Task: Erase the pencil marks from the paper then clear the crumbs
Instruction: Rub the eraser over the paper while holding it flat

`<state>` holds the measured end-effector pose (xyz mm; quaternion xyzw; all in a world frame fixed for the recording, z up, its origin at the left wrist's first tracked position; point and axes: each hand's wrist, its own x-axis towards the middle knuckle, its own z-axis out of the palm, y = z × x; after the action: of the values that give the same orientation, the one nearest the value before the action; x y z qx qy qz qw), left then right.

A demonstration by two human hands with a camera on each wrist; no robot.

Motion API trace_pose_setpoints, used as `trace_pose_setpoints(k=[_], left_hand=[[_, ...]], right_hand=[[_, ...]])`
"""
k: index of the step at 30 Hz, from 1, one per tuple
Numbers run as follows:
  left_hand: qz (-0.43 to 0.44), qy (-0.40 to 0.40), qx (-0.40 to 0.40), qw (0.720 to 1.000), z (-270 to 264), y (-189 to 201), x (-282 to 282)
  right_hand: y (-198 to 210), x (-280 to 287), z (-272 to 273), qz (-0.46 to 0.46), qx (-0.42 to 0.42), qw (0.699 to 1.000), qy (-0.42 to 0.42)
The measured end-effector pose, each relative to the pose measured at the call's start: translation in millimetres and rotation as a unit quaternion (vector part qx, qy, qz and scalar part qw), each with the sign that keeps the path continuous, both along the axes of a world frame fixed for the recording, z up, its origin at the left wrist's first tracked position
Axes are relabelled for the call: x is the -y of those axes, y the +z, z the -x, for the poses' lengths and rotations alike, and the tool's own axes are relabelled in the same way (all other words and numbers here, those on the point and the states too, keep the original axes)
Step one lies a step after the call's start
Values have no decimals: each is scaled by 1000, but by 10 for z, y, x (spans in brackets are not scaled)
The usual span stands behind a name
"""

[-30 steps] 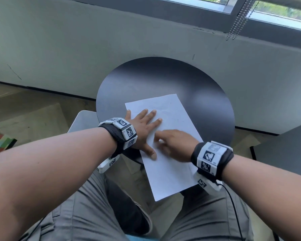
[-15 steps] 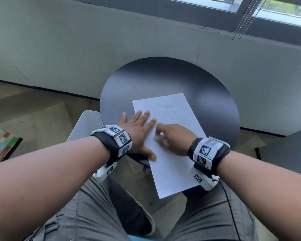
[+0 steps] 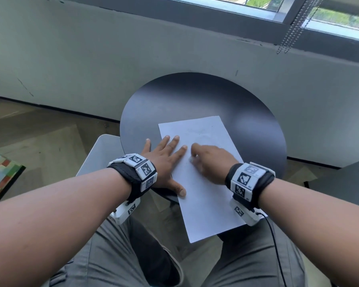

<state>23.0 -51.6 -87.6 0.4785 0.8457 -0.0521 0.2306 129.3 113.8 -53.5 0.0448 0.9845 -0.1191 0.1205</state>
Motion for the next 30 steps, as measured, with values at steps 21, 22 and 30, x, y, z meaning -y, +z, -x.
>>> trace_pose_setpoints(k=[21,22,30], left_hand=[[15,-3,-3,1000,5,-32,-19],[17,-4,-7,1000,-2,-32,-23],[6,2,-5,1000,-10,-32,-15]], right_hand=[[-66,260,-250,-21,7,995,101],[-48,296,-311,-21,30,990,134],[-54,73,-79,-34,1,998,-50]])
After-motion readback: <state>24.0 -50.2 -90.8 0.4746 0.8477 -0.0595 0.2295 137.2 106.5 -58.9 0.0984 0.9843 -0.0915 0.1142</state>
